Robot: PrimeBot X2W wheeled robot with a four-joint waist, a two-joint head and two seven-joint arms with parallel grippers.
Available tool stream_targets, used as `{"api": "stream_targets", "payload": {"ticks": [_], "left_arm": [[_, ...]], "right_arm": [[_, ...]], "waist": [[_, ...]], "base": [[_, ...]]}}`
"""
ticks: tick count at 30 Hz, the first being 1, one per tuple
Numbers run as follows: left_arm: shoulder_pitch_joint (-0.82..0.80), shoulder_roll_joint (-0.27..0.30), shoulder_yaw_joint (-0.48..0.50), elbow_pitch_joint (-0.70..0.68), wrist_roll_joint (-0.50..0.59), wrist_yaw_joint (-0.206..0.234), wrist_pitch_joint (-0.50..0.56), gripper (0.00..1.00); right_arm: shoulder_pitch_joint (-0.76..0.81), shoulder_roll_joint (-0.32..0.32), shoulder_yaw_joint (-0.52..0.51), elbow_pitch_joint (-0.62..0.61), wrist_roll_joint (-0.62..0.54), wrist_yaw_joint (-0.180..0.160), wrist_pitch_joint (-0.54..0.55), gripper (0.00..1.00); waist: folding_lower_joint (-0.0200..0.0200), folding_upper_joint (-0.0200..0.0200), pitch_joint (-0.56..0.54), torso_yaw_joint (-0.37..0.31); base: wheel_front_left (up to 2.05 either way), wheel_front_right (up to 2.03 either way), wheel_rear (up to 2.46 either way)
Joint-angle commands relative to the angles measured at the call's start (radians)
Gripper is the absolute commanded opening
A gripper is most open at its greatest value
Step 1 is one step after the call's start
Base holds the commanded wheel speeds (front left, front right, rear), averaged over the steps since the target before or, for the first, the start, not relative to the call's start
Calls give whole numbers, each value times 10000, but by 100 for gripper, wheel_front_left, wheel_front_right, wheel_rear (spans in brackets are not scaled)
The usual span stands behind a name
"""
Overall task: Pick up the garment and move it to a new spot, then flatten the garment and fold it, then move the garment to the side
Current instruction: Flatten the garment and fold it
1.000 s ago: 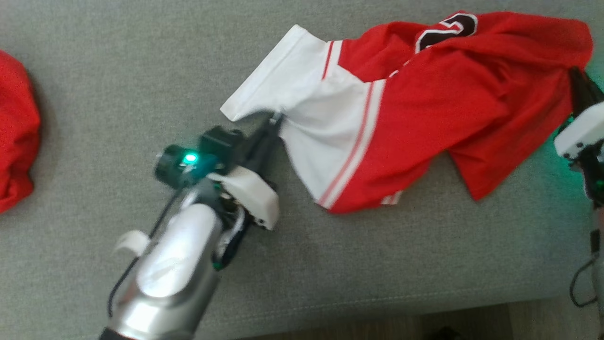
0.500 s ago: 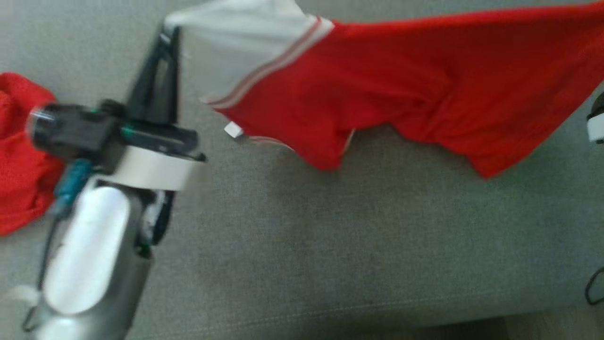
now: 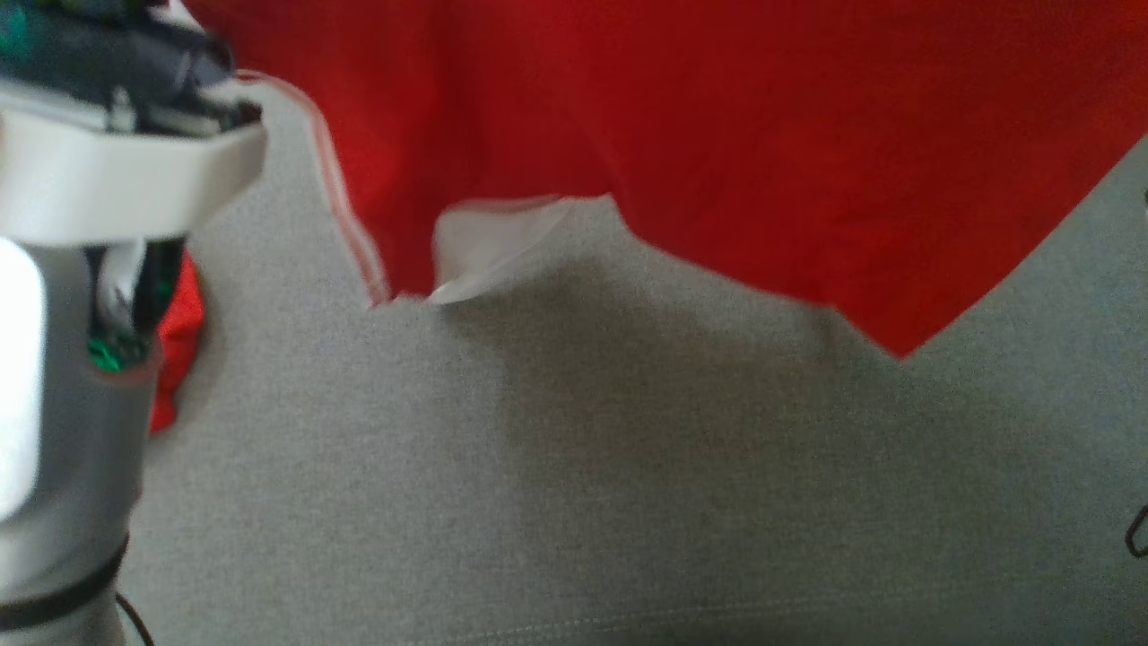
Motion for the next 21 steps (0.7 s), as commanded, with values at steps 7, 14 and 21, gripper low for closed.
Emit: {"api": "stream_targets", "payload": {"ticks": [7,14,21], "left_arm": [[-1501,323,151,665,-429,-457,411,0],[-2387,-153,64,2407,-1002,-771,136,0],[-4131,-831,141,5118,-1366,-983,-692,0]], "right_arm": [[-722,53,278,-80,265,-9,269,0],[-1764,226,811,919,578,-9,127,0],[-3945,404,1340,3140,754,-9,-772,0]], "waist": [[0,0,-335,-27],[0,0,81,-56],[0,0,781,-98]], "base": [[0,0,0],[0,0,0],[0,0,0]]}}
